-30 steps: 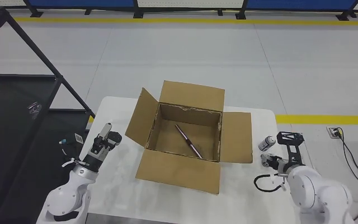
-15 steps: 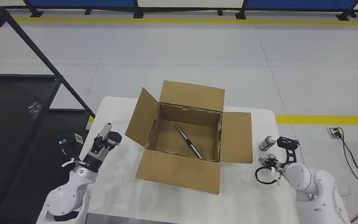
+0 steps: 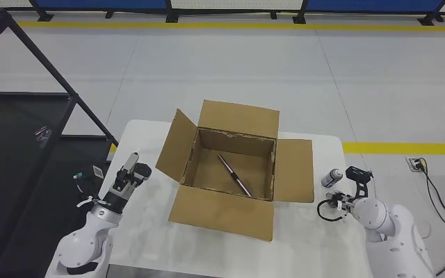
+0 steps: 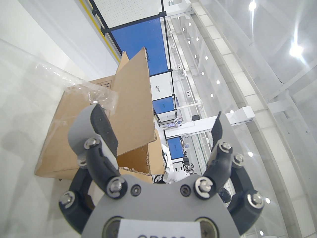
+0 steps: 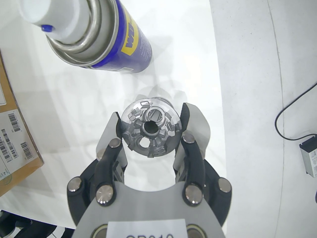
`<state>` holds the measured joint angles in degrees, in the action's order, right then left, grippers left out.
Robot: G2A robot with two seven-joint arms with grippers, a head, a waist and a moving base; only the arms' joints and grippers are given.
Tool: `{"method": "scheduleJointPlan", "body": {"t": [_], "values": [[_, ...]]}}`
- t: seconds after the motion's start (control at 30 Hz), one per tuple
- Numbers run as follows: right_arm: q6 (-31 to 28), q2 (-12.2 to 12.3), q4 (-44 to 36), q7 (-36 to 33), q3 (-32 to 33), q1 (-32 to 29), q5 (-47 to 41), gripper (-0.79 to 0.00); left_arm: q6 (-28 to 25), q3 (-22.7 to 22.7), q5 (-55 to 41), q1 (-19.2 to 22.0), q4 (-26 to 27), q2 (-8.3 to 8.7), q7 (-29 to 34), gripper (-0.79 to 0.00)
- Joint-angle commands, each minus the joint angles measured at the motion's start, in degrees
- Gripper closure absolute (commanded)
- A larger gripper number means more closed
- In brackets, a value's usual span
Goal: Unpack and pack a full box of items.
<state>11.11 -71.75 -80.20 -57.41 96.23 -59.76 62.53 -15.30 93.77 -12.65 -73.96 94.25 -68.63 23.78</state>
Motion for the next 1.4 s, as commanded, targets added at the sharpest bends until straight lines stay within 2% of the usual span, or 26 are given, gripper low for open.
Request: {"method": "scheduleJointPlan", "body": {"t": [0.0, 0.17, 0.27, 0.33, 0.47, 0.6, 0.77, 0.9, 1.03, 1.2, 1.37], "values": [[1.7, 0.0, -2.8, 1.3, 0.6, -1.1, -0.4, 0.0, 0.0, 0.0, 0.0, 0.0, 0.0, 0.0, 0.0, -0.785], [9.8, -0.2, -15.6, 5.7, 1.9, -6.0, -0.2, 0.0, 0.0, 0.0, 0.0, 0.0, 0.0, 0.0, 0.0, -0.785], [17.7, -0.9, -24.9, 11.0, 2.0, -9.3, -1.9, 0.0, 0.0, 0.0, 0.0, 0.0, 0.0, 0.0, 0.0, -0.785], [20.0, -1.4, -30.6, 14.7, 1.0, -11.0, -4.0, 0.0, 0.0, 0.0, 0.0, 0.0, 0.0, 0.0, 0.0, -0.785], [17.6, -1.8, -35.9, 19.0, -3.8, -11.2, -4.4, 0.0, 0.0, 0.0, 0.0, 0.0, 0.0, 0.0, 0.0, -0.785], [10.8, -1.9, -34.6, 16.8, -11.5, -5.3, -1.7, 0.0, 0.0, 0.0, 0.0, 0.0, 0.0, 0.0, 0.0, -0.785], [3.8, -2.9, -24.6, 10.7, -23.5, 7.5, -1.3, 0.0, 0.0, 0.0, 0.0, 0.0, 0.0, 0.0, 0.0, -0.785], [2.0, -5.0, -10.0, 6.1, -34.3, 19.8, -2.2, 0.0, 0.0, 0.0, 0.0, 0.0, 0.0, 0.0, 0.0, -0.785], [-0.2, -8.1, 6.3, 4.7, -43.1, 29.8, -7.3, 0.0, 0.0, 0.0, 0.0, 0.0, 0.0, 0.0, 0.0, -0.785], [-0.3, -12.3, 23.2, 3.7, -51.2, 38.1, -11.0, 0.0, 0.0, 0.0, 0.0, 0.0, 0.0, 0.0, 0.0, -0.785], [1.4, -16.0, 34.7, 4.0, -55.6, 42.5, -13.4, 0.0, 0.0, 0.0, 0.0, 0.0, 0.0, 0.0, 0.0, -0.785]]}}
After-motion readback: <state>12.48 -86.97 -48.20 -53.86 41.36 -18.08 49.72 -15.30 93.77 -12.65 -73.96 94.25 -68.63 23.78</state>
